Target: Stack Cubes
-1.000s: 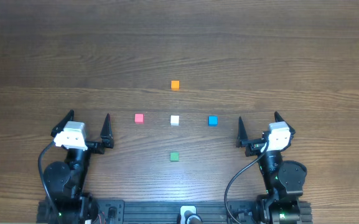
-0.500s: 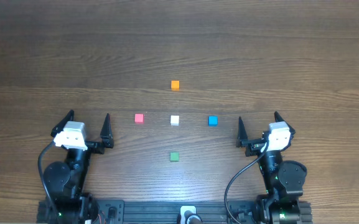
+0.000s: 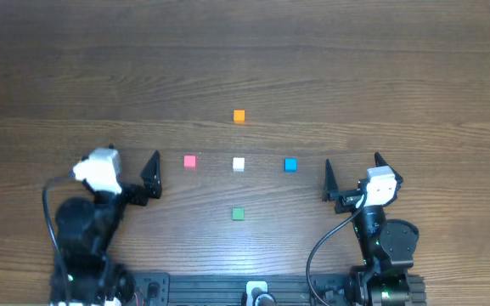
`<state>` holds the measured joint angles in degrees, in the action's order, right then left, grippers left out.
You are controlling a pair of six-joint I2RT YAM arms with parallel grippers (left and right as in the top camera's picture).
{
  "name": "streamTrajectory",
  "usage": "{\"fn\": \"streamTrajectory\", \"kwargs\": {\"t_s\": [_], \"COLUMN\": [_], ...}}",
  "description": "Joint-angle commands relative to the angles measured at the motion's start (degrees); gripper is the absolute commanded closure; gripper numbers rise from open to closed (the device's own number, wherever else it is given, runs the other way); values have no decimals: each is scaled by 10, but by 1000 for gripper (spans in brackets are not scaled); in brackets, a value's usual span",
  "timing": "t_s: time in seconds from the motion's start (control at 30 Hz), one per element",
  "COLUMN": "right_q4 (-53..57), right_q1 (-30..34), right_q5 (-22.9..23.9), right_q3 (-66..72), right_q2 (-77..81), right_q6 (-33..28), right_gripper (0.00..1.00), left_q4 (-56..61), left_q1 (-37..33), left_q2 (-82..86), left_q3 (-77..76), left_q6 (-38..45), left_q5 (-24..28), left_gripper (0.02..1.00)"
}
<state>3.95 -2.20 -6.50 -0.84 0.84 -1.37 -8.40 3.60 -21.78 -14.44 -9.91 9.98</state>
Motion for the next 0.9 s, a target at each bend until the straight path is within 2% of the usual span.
{"fn": "streamTrajectory", "kwargs": {"t_s": [0.03,0.2,0.4,0.53,0.9], "right_q4": [-1,-1,-1,-1,-1], "right_q1": [-4,-4,-4,-4,-4], "right_q5": [5,5,5,5,5], "right_q3": [5,5,5,5,5], "right_q2": [-5,-5,-5,-5,-5], "right_q6": [0,0,0,0,0], "right_gripper": [7,7,9,7,9], "left_q4": [-80,-174,-250,-257,-259], "left_q1": [42,78,121,148,211], "left_q2": [-178,-361,-518,-584,-674], "left_q3": [-156,-275,-349,-354,-354], "left_q6": [-13,-31,-86,-106,-146], "left_q5": [31,28,-30,-39,-140], "left_gripper": [20,20,20,20,66]}}
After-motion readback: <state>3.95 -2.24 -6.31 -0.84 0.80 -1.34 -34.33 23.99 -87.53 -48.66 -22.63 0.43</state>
